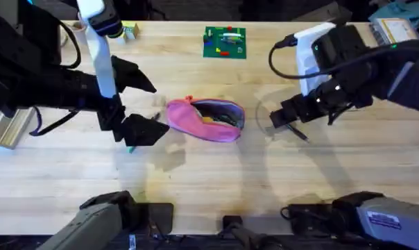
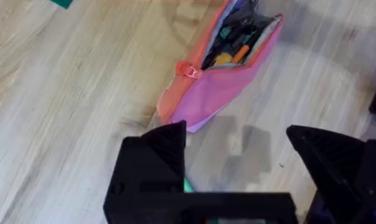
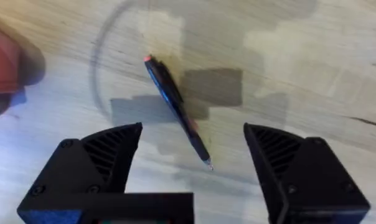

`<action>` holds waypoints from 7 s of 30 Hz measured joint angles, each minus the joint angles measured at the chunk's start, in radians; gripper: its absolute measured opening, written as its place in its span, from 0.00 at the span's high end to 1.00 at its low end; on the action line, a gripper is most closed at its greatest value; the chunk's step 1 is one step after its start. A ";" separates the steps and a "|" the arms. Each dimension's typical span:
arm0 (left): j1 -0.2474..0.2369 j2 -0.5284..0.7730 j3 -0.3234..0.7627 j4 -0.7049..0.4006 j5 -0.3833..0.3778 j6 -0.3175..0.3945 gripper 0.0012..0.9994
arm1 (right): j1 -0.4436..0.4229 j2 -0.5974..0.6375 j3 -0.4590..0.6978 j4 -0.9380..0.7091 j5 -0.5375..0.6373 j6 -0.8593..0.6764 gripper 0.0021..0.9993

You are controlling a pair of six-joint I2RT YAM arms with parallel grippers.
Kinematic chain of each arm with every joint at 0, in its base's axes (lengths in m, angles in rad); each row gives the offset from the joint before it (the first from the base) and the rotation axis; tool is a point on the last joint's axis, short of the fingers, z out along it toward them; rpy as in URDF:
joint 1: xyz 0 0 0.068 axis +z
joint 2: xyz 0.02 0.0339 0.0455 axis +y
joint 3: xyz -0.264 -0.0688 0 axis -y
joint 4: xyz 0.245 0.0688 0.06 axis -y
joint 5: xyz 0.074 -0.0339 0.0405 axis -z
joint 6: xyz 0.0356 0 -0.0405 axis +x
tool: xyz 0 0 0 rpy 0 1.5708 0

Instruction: Unzip the bag, pick up the pens from the table one at a time and place them inside, then zip the bag closed.

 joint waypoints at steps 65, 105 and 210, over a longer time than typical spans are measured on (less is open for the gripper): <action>0.000 0.000 0.000 -0.016 0.000 0.000 0.01 | 0.294 -0.159 0.110 -0.023 -0.139 -0.404 0.97; 0.000 0.000 0.000 -0.016 0.000 0.000 0.01 | 0.483 0.029 0.111 0.145 -0.184 -0.662 0.97; 0.000 0.000 0.000 0.019 -0.452 -0.327 0.01 | 0.562 -0.454 0.115 0.141 -0.084 -0.106 0.00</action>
